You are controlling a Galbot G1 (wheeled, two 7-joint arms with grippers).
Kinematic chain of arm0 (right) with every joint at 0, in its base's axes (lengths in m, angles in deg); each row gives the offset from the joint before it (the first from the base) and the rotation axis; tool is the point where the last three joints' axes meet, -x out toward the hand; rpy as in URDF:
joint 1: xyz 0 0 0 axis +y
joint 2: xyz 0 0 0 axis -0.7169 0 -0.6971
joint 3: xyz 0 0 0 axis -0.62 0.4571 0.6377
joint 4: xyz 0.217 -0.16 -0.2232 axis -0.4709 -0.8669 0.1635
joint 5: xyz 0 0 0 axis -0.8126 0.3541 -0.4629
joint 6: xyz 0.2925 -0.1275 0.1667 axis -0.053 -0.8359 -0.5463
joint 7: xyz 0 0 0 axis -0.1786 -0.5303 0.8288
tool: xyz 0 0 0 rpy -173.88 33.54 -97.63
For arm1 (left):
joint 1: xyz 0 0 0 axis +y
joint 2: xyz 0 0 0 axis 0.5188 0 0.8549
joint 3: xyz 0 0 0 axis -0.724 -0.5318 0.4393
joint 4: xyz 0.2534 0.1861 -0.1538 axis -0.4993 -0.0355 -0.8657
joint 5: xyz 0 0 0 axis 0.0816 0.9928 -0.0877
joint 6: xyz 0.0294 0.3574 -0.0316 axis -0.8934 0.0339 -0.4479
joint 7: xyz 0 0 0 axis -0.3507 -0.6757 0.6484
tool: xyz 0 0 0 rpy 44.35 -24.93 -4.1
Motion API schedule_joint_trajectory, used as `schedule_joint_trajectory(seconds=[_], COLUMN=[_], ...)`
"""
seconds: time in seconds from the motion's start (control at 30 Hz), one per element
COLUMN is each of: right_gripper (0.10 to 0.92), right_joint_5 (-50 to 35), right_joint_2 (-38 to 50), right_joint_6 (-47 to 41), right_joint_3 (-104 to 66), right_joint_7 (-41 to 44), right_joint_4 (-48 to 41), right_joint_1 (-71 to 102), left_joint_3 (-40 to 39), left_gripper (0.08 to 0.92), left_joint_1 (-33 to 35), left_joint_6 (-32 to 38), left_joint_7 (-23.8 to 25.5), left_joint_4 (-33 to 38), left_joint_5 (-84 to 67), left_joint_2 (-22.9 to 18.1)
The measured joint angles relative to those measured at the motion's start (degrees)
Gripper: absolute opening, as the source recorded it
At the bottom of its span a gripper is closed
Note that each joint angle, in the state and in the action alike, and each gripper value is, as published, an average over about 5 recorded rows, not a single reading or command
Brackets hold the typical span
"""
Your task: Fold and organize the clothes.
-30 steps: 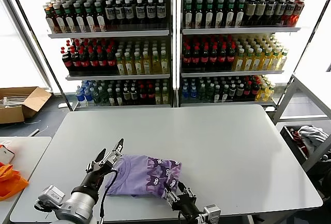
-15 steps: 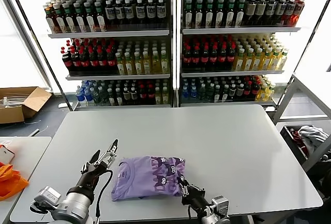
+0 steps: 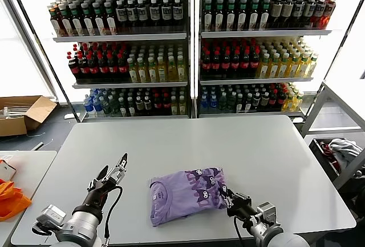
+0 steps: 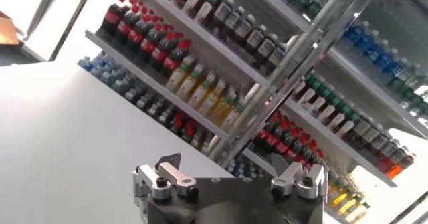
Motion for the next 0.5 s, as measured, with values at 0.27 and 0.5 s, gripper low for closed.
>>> schedule_joint_trajectory(seconds=[0.27, 0.5], right_gripper=[0.478, 0.686], right_joint_5=[-0.1, 1.89], right_joint_2=[0.51, -2.11], right_joint_6=[1.45, 4.06], right_joint_3=[-4.36, -0.59], right_joint_7=[0.0, -2.12], right_joint_4=[3.1, 3.61], right_joint_1=[0.59, -3.54], left_joint_3=[0.3, -0.04], left_gripper=[0.823, 0.823], left_joint_1=[0.71, 1.26], left_joint_6=[0.08, -0.11], left_joint_7=[0.35, 0.39], left_joint_4=[0.0, 0.77], left_joint_5=[-0.41, -0.2], left_joint_2=[-0.17, 0.03])
